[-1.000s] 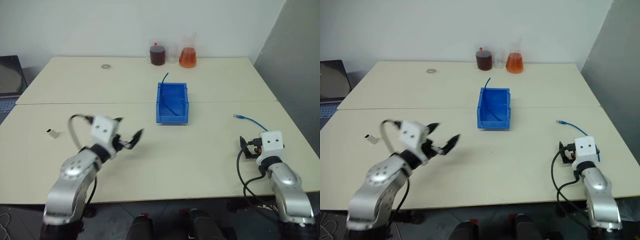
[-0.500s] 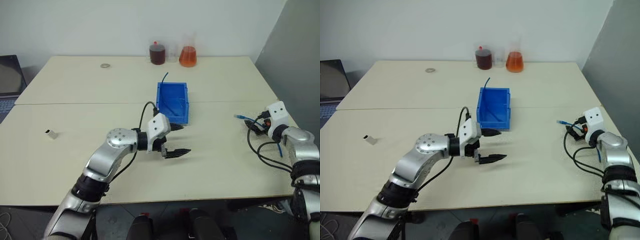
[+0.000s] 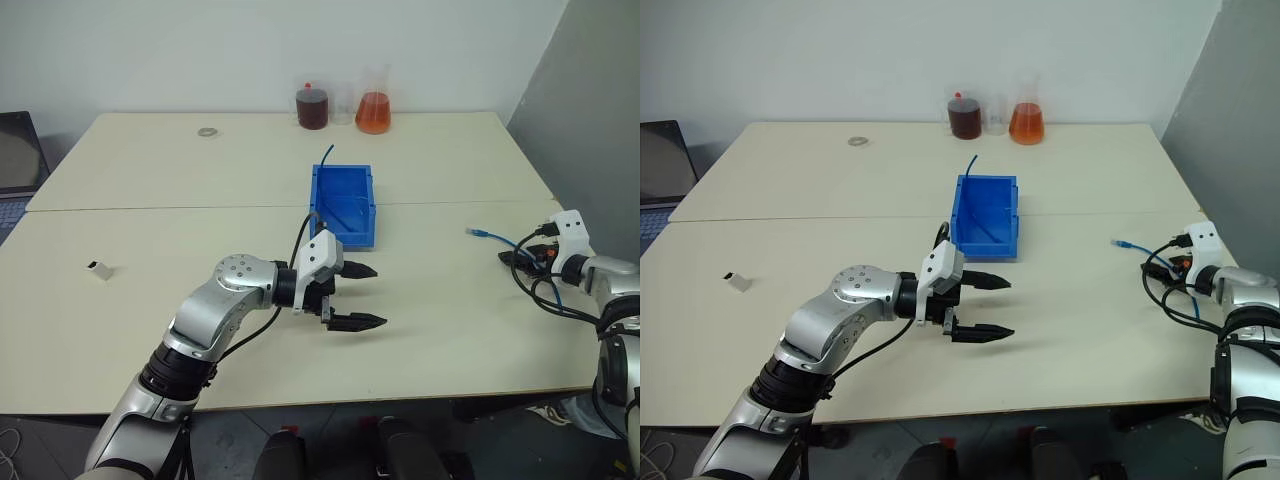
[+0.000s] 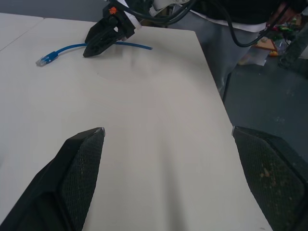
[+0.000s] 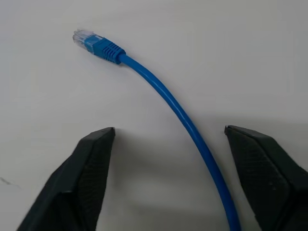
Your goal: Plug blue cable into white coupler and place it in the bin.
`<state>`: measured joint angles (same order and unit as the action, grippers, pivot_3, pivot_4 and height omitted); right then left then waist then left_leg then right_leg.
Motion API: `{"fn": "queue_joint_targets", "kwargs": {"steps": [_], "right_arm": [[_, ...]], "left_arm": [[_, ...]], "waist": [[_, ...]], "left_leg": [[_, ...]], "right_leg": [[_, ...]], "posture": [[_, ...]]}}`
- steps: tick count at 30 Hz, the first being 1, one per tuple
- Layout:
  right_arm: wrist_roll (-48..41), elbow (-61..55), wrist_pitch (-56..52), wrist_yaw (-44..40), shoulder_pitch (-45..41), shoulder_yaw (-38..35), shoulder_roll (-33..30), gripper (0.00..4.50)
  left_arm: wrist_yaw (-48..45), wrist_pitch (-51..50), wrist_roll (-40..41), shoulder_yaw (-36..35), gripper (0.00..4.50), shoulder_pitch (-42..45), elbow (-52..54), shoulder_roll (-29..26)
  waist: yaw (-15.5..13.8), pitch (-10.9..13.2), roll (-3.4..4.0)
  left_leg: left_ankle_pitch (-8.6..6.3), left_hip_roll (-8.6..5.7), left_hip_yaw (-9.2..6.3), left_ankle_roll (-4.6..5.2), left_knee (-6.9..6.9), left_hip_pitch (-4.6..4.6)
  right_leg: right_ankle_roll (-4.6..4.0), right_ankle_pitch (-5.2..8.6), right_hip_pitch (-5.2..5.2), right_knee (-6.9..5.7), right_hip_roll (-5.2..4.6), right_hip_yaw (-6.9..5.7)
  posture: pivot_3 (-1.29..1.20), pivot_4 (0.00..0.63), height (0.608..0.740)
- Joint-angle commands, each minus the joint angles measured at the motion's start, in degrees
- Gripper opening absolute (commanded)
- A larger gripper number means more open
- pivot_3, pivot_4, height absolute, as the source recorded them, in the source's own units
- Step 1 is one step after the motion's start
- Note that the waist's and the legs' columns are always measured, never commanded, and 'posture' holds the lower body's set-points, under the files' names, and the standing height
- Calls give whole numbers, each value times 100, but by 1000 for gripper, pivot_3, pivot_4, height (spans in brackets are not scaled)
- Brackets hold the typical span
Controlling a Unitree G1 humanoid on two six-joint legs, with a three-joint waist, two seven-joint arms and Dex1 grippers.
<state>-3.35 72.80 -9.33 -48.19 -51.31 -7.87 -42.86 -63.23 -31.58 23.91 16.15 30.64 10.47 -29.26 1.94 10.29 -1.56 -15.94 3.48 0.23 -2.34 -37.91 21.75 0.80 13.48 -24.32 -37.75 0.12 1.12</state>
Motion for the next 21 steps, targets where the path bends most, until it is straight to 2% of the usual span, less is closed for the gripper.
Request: {"fn": "queue_joint_targets", "kwargs": {"steps": [1, 12, 18, 21], "right_arm": [[32, 38, 1, -179, -64, -30, -72, 2896], [72, -15, 136, -316, 25, -20, -120, 57], [20, -265, 183, -650, 227, -5, -203, 57], [-227, -1085, -96, -1438, 580, 13, -278, 57]], "left_arm": [[-73, -5, 88, -65, 4500, 123, 209, -16], [256, 366, -172, -191, 4500, 255, -117, 174], [545, 409, -148, -391, 4500, 175, -5, 213], [833, 92, 56, -825, 4500, -239, 505, -21]], "waist": [[2, 0, 0], [-1, 0, 0], [-8, 0, 0], [1, 0, 1]], "left_leg": [[0, 0, 0, 0, 0, 0], [0, 0, 1, 0, 0, 0], [0, 0, 2, 0, -1, 0], [0, 0, 1, 0, 0, 0]], "right_leg": [[0, 0, 0, 0, 0, 0], [-1, -1, 0, -1, 0, 2], [-15, -9, 0, -1, -1, 2], [-15, -9, 0, -1, -1, 1]], "posture": [[0, 150, 740], [0, 150, 740], [0, 150, 740], [0, 150, 740]]}}
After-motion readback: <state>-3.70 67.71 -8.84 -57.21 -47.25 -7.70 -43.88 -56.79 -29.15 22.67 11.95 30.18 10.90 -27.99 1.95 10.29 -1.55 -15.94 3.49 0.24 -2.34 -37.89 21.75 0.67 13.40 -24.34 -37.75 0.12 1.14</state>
